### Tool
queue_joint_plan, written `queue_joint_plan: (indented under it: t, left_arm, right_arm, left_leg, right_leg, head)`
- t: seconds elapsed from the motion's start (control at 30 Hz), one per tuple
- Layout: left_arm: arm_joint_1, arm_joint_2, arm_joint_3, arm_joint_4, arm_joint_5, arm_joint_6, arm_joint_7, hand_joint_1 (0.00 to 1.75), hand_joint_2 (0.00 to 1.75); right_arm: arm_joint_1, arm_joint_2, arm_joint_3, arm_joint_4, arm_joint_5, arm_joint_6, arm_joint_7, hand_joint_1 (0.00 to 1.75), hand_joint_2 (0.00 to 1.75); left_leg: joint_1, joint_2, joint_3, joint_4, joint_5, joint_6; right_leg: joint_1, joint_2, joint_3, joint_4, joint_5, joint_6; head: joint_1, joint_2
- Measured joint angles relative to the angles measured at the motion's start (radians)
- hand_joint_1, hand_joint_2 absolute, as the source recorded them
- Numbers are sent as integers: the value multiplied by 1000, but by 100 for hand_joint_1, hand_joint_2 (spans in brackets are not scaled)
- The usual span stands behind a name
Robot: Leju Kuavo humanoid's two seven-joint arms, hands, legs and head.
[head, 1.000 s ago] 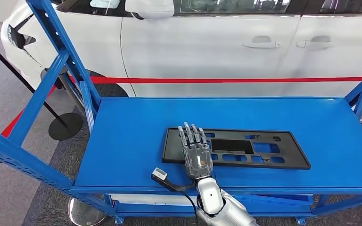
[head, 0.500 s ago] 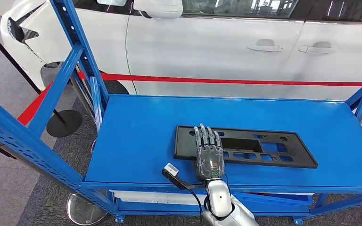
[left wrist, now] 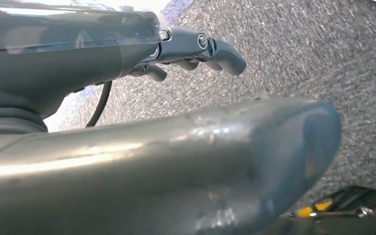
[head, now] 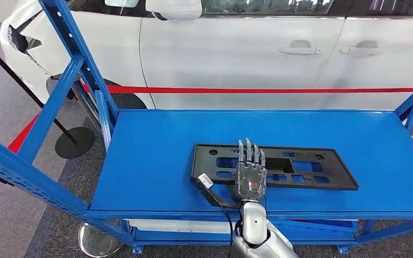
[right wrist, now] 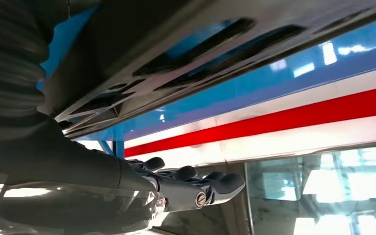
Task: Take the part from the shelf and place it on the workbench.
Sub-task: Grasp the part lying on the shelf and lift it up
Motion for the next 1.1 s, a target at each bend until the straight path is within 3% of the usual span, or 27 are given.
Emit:
queue_joint_plan:
  t: [0.07,0.1,0.13,0.17,0.23,0.3,0.4,0.47,0.57,0.6,0.63,0.67,0.77,0.8,0.87,0.97,1.03,1.1]
  left_arm:
    - [0,0,0,0,-6,-1,1,0,0]
    - [1,0,0,0,-10,-1,2,0,0]
    - [1,0,0,0,-13,-1,3,0,0]
    - [1,1,0,0,-17,-1,4,0,0]
    - [0,1,0,0,-25,-2,4,0,0]
    - [-3,2,-1,0,-33,-2,4,0,0]
    - [-3,2,-3,0,-42,-2,4,0,0]
    - [-4,2,-4,0,-44,-2,4,0,0]
    - [-7,2,-7,0,-47,-4,0,0,0]
    - [-7,2,-8,0,-48,-5,-2,0,0]
    - [-6,2,-9,0,-49,-7,-3,0,0]
    - [-6,1,-10,0,-49,-8,-3,0,0]
    - [-6,0,-12,0,-49,-9,-5,0,0]
    - [-6,-1,-12,0,-49,-9,-5,0,0]
    - [-8,-3,-13,0,-50,-9,-6,0,0]
    - [-9,-3,-13,0,-49,-9,-9,0,0]
    - [-10,-3,-13,0,-49,-8,-11,0,0]
    - [-9,-3,-13,0,-49,-8,-13,0,0]
  right_arm:
    - [-1,3,-12,3,0,-3,-11,0,175]
    - [-2,4,-20,6,-1,-6,-20,0,175]
    - [-4,5,-31,10,-2,-11,-31,0,175]
    - [-7,5,-43,15,-4,-18,-43,0,175]
    - [-16,5,-70,28,-6,-30,-62,0,175]
    - [-27,3,-101,44,-5,-40,-70,0,175]
    - [-42,-4,-142,71,-1,-53,-73,0,175]
    - [-49,-11,-162,85,-1,-56,-74,0,175]
    - [-57,-22,-189,107,-1,-57,-74,0,175]
    - [-58,-26,-198,114,-1,-58,-75,0,175]
    - [-59,-30,-207,119,-1,-59,-75,0,175]
    - [-60,-34,-218,123,-1,-60,-78,0,175]
    - [-67,-44,-247,128,-1,-63,-89,0,175]
    - [-71,-46,-255,128,-1,-63,-92,0,175]
    - [-76,-48,-270,129,-1,-64,-94,0,175]
    - [-78,-50,-289,130,-20,-71,-119,0,175]
    - [-79,-49,-297,130,-63,-79,-158,0,175]
    - [-80,-49,-302,132,-111,-89,-197,0,175]
  left_leg:
    - [3,0,-63,133,-62,-7]
    - [5,0,-85,178,-73,-10]
    - [6,0,-90,187,-64,-12]
    - [7,0,-76,154,-36,-13]
    - [9,0,-15,25,29,-12]
    - [7,-1,22,-58,54,-2]
    - [2,-3,21,-70,58,21]
    - [4,-2,22,-78,65,35]
    - [4,0,17,-82,70,45]
    - [3,0,16,-81,70,45]
    - [3,0,16,-81,70,45]
    - [2,-1,17,-81,70,45]
    - [1,-4,23,-82,69,43]
    - [0,-4,23,-81,68,41]
    - [-2,-4,21,-81,68,33]
    - [-3,-3,22,-79,63,15]
    - [-3,-2,-4,-18,22,6]
    - [0,-2,-63,113,-46,0]
  right_leg:
    - [1,-1,-2,2,-1,-3]
    - [2,-2,-3,4,-2,-3]
    - [1,-2,-4,6,-3,-3]
    - [1,-1,-4,10,-5,-1]
    - [1,0,-5,22,-12,6]
    - [3,1,-11,33,-18,17]
    - [2,1,-16,35,-16,33]
    - [-2,2,-30,68,-41,44]
    - [-4,3,-114,241,-131,55]
    - [-4,3,-140,292,-146,57]
    - [-4,3,-151,312,-143,57]
    - [-4,3,-142,292,-121,55]
    - [-1,3,-59,123,-29,41]
    - [2,2,-38,79,-17,36]
    - [8,2,-17,29,-10,28]
    - [5,3,-13,16,-5,16]
    - [-2,0,-7,5,2,5]
    - [-2,-2,-7,3,4,1]
  head:
    - [-1,0]
    - [-1,0]
    - [0,0]
    - [0,0]
    - [0,0]
    - [1,0]
    - [2,0]
    - [3,0]
    - [5,0]
    - [5,0]
    - [5,0]
    - [5,0]
    - [5,0]
    - [5,0]
    - [5,0]
    - [4,0]
    - [3,0]
    - [2,0]
